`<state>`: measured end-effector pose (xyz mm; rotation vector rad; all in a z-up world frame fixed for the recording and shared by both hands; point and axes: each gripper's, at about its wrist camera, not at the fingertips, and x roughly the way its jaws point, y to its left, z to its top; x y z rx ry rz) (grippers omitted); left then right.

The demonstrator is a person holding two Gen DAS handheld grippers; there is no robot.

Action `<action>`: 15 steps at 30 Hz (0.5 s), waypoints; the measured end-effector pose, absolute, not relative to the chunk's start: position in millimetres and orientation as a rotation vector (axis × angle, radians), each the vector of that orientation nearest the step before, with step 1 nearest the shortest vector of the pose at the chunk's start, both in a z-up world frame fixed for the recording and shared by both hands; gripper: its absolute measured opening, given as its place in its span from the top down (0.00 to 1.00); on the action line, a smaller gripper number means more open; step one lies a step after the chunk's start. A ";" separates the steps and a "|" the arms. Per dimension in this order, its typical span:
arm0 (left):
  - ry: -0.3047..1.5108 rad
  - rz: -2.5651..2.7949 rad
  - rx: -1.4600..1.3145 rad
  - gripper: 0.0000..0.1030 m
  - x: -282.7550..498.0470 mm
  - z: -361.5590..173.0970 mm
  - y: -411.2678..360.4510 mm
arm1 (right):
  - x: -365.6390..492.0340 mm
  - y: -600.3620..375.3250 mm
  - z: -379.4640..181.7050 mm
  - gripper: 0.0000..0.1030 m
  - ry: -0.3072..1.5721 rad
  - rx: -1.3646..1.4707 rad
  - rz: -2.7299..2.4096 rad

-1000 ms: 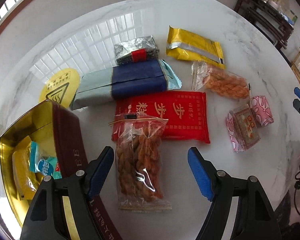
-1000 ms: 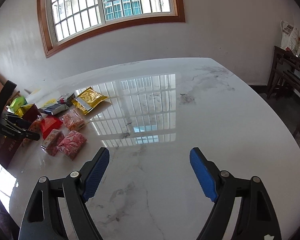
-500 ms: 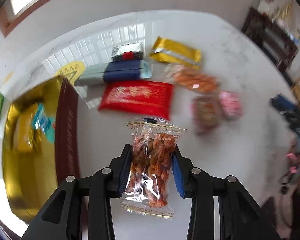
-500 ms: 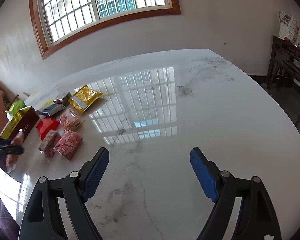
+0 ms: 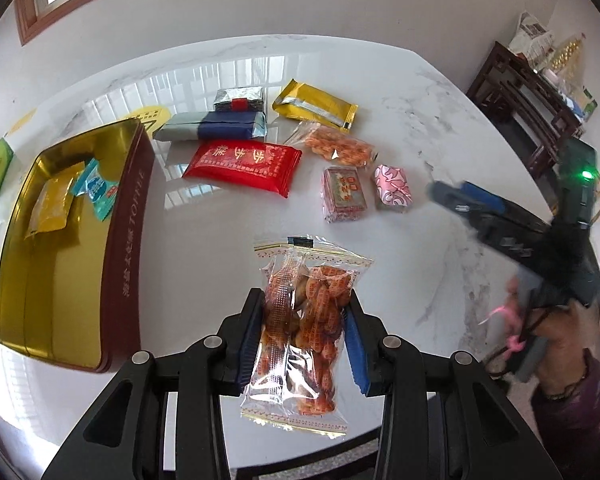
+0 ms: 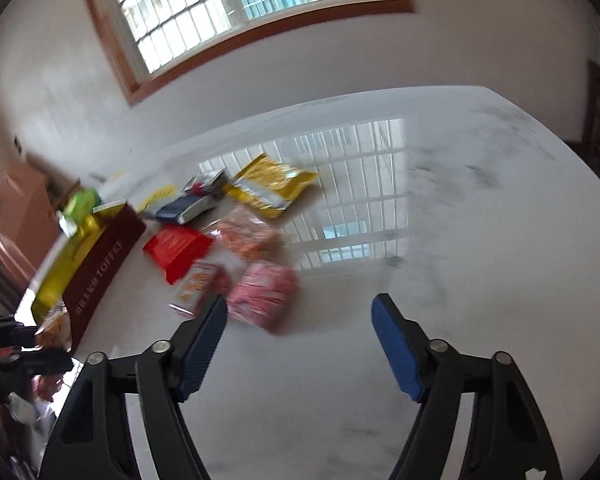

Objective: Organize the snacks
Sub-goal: 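Lift the dough bag with the left gripper while the right gripper grasps the pink box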

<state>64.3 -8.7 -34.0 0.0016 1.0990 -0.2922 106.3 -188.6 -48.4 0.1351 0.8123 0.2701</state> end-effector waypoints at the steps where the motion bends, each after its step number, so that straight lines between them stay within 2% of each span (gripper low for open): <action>1: 1.096 -0.287 0.001 0.62 62.0 -32.4 -6.5 | 112.5 -181.0 -51.5 0.38 0.833 0.128 0.274; 2: 1.092 -0.284 0.000 0.62 60.1 -30.9 -4.4 | 117.6 -176.0 -55.5 0.41 0.851 0.128 0.271; 7: 1.079 -0.279 -0.031 0.62 55.0 -23.3 7.7 | 122.9 -164.9 -67.2 0.44 0.871 0.096 0.229; 8: 1.075 -0.279 -0.034 0.62 54.6 -22.4 9.2 | 123.5 -162.2 -66.8 0.48 0.873 0.073 0.223; 9: 1.071 -0.277 -0.034 0.62 53.8 -20.9 10.7 | 123.9 -160.3 -66.4 0.58 0.875 0.065 0.226; 11: 1.069 -0.277 -0.037 0.62 53.8 -20.6 11.7 | 124.9 -157.8 -66.7 0.68 0.877 0.040 0.219; 15: 1.069 -0.270 -0.053 0.62 51.1 -20.7 17.3 | 124.8 -162.1 -67.2 0.70 0.876 0.023 0.219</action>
